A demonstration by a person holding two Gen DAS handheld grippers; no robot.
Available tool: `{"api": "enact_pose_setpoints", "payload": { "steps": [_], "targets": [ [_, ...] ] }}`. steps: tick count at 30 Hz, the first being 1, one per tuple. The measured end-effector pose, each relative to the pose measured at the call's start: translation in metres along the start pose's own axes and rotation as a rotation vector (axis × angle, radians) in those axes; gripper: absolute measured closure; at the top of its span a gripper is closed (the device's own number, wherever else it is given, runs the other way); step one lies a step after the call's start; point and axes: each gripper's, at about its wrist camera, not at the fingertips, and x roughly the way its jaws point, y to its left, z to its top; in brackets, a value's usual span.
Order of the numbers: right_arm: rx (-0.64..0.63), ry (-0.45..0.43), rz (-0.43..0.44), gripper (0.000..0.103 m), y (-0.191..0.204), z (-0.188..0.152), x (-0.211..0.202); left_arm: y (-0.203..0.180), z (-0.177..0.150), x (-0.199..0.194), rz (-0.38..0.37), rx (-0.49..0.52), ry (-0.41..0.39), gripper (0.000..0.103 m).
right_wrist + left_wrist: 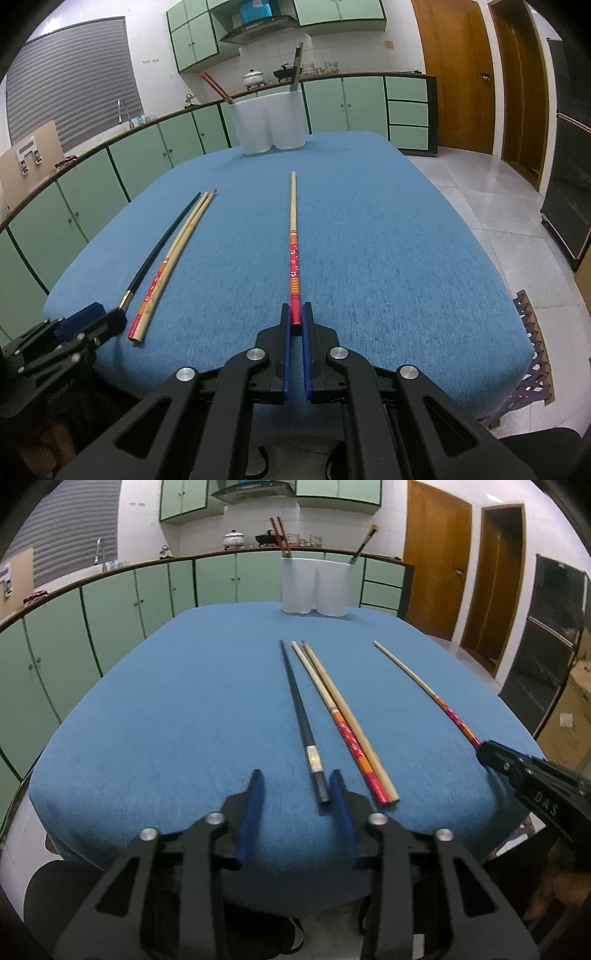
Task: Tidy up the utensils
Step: 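Grasp the black chopstick with the left tool while the right tool grasps a red-patterned chopstick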
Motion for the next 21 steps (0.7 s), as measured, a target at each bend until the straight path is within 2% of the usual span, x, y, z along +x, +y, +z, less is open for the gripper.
{"api": "enact_pose_setpoints", "payload": {
  "steps": [4, 9, 11, 13, 16, 18, 19, 21],
  "targets": [
    [-0.012, -0.008, -0.01, 0.097, 0.002, -0.002, -0.001, 0.002, 0.003, -0.001, 0.003, -0.008, -0.007, 0.095],
    [-0.046, -0.013, -0.024, 0.095, 0.007, -0.003, -0.001, 0.001, 0.002, -0.001, -0.002, -0.007, -0.003, 0.096],
    [-0.06, -0.016, -0.024, 0.091, 0.009, -0.004, -0.002, 0.001, 0.002, 0.0, 0.001, -0.008, 0.002, 0.094],
    [-0.072, -0.018, -0.026, 0.087, 0.011, -0.005, -0.002, 0.001, 0.002, -0.002, 0.004, -0.015, 0.003, 0.085],
    [-0.077, -0.019, -0.027, 0.085, 0.011, -0.006, -0.002, 0.002, 0.002, -0.002, 0.009, -0.017, 0.003, 0.08],
    [-0.084, -0.014, -0.03, 0.085, 0.012, -0.005, -0.001, 0.002, 0.001, -0.002, 0.004, -0.013, 0.006, 0.081],
    [-0.084, -0.01, -0.029, 0.086, 0.011, -0.004, -0.001, 0.002, 0.001, -0.002, 0.001, -0.007, 0.008, 0.087],
    [-0.071, 0.0, -0.017, 0.098, 0.008, -0.002, -0.001, 0.002, 0.003, -0.002, -0.016, -0.008, 0.014, 0.097]
  ]
}}
